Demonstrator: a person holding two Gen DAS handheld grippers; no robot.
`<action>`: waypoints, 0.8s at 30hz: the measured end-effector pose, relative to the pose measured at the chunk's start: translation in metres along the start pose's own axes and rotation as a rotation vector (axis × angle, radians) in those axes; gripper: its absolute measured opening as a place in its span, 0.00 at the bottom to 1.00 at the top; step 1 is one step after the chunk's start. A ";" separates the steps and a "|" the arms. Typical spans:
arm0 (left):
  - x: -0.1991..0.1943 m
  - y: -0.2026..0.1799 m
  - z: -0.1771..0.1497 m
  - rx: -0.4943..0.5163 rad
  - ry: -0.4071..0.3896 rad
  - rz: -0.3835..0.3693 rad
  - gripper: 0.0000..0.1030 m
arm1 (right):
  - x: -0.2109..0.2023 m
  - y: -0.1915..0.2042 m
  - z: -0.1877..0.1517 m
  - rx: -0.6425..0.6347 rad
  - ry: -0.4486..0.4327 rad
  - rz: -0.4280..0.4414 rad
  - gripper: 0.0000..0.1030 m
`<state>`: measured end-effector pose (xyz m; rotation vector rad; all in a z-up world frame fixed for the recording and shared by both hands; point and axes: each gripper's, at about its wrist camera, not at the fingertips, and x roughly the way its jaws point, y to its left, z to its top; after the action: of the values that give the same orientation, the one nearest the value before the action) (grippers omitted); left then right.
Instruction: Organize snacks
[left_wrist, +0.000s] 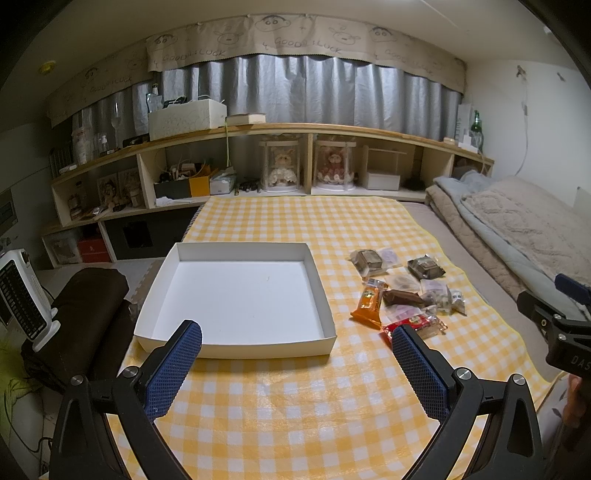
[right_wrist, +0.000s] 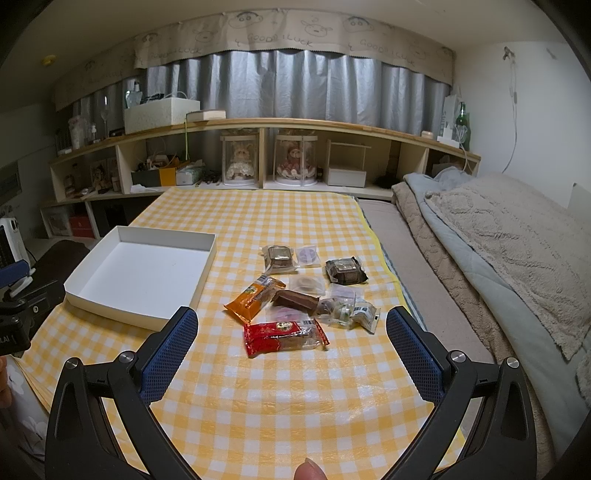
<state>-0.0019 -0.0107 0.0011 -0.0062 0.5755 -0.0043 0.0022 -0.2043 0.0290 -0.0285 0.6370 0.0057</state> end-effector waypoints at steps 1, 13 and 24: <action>0.000 0.000 0.000 0.000 0.000 -0.001 1.00 | 0.000 0.000 0.000 0.000 0.000 0.000 1.00; 0.000 -0.004 0.005 0.027 0.002 -0.011 1.00 | -0.002 0.005 0.000 0.015 0.001 -0.003 1.00; 0.022 -0.024 0.060 0.067 -0.017 -0.087 1.00 | 0.016 -0.022 0.042 0.083 0.027 -0.003 1.00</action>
<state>0.0487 -0.0347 0.0396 0.0335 0.5578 -0.1079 0.0401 -0.2251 0.0540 0.0506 0.6640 -0.0244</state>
